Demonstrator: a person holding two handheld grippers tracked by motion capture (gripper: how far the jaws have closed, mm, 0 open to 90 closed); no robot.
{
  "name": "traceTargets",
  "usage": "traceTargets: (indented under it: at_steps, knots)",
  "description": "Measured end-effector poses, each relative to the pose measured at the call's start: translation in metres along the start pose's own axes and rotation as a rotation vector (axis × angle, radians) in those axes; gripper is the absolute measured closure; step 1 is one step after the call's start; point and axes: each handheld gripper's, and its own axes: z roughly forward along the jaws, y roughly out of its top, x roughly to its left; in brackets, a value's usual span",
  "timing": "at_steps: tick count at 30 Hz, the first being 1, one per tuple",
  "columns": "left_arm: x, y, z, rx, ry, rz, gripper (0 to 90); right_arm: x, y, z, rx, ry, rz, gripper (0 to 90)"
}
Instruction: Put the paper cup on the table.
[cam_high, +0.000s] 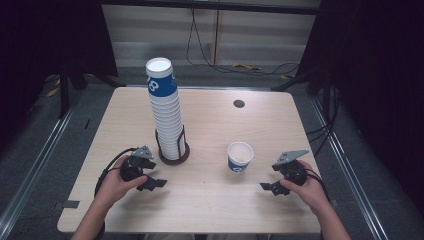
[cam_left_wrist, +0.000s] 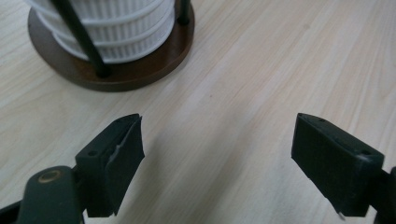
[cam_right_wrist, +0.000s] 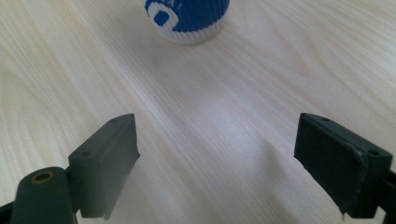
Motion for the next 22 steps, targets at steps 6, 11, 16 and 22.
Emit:
traceTargets:
  at_steps: [6, 11, 16, 22]
  knots:
    - [0.005, -0.005, 0.0, -0.003, 0.019, 0.032, 16.7, 0.001, -0.008, -0.003, -0.024, -0.02, 0.004, 12.9]
    - [0.009, -0.008, 0.001, -0.001, 0.018, 0.043, 16.7, 0.0, -0.016, -0.005, -0.04, -0.021, 0.016, 12.9]
    - [0.012, -0.009, 0.003, -0.002, 0.021, 0.053, 16.7, -0.003, -0.025, -0.008, -0.055, -0.028, 0.02, 12.9]
    - [0.013, -0.009, 0.007, 0.013, 0.022, 0.063, 16.7, -0.004, -0.028, -0.012, -0.088, -0.038, 0.026, 12.9]
